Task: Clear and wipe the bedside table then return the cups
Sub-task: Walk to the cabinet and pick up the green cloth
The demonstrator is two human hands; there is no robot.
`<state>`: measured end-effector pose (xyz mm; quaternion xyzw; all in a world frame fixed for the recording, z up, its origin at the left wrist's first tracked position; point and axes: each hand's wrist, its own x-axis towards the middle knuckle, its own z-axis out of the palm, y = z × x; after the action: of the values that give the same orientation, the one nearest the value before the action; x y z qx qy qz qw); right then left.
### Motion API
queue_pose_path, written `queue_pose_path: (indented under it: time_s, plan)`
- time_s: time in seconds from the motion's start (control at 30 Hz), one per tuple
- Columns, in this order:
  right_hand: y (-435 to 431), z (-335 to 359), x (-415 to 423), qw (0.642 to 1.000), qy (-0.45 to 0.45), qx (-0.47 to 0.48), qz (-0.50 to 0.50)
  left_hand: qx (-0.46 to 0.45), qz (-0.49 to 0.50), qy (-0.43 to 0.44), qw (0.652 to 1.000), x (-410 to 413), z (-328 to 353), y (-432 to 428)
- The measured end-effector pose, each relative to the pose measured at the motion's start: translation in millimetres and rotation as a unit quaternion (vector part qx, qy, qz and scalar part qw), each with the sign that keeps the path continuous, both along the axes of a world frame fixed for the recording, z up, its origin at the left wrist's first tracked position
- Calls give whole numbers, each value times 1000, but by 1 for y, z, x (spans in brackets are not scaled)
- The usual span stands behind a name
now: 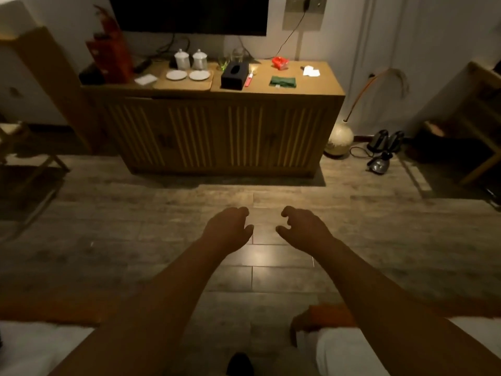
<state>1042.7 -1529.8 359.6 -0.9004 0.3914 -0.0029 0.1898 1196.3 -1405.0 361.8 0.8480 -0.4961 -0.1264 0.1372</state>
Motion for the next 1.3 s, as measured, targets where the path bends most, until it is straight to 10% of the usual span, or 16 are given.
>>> queue_pose_path:
  time_s: [1.3]
  plan:
    - [-790, -29, 447, 995, 17, 79, -50, 48, -39, 64, 996, 449, -40, -800]
